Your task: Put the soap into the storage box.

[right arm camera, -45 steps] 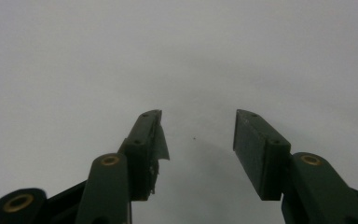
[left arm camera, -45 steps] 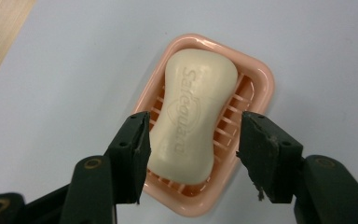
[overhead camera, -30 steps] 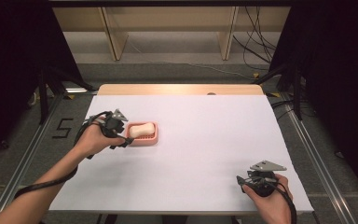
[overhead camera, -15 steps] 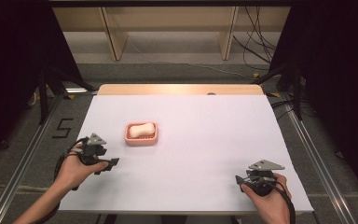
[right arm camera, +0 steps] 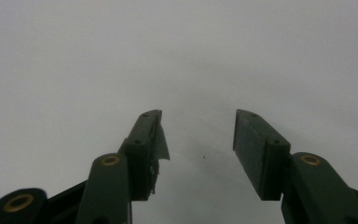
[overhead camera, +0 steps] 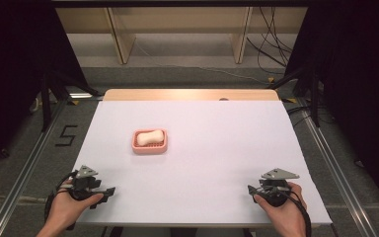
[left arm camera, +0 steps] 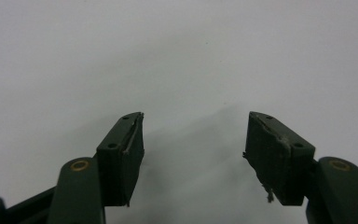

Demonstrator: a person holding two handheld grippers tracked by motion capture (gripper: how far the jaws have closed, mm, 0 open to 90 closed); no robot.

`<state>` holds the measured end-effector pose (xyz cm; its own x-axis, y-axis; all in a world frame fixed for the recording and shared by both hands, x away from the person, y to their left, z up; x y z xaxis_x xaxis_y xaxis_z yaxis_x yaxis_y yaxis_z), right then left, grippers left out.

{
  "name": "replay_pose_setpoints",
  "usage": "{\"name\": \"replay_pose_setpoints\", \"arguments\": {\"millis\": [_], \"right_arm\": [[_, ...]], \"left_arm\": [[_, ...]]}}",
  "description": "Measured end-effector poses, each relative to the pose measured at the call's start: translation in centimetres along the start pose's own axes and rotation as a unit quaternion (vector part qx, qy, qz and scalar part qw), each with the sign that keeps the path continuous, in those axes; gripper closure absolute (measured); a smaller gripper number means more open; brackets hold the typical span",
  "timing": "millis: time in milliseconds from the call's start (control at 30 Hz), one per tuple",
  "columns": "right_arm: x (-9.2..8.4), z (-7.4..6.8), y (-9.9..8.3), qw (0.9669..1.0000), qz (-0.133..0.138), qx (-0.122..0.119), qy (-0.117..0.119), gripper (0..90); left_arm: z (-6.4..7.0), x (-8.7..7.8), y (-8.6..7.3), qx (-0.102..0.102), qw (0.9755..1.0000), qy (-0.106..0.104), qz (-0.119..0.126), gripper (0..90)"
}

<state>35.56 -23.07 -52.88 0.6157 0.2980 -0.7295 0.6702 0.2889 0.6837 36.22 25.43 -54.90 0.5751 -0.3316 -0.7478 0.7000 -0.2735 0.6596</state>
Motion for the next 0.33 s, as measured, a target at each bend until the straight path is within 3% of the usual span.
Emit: {"name": "replay_pose_setpoints", "arguments": {"millis": [100, 133, 167, 333], "right_arm": [[0.02, -0.02, 0.0, 1.0, -0.002, 0.001, 0.002, 52.0], [0.16, 0.22, 0.19, 0.9999, 0.008, -0.014, 0.002, 51.9], [0.04, -0.02, 0.05, 1.0, -0.001, 0.002, 0.003, 52.0], [0.1, 0.02, 0.07, 0.9999, -0.007, -0.005, 0.009, 52.0]], "left_arm": [[0.21, -0.09, -0.16, -0.008, 0.9999, -0.006, 0.009, 36.7], [0.19, -0.08, -0.19, -0.005, 1.0, -0.003, 0.006, 36.8], [0.09, -0.16, -0.25, 0.0, 1.0, 0.002, 0.002, 36.8], [0.29, 0.09, -0.18, 0.002, 0.9999, -0.006, 0.011, 36.6]]}}
Point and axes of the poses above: each handheld gripper's, and its own axes: x roughly forward along the jaws, y roughly out of its top, z roughly to its right, the point moved 9 cm from there along x, roughly forward along the jaws, and after that the axes turned 3 degrees about z, right-handed, at the moved point
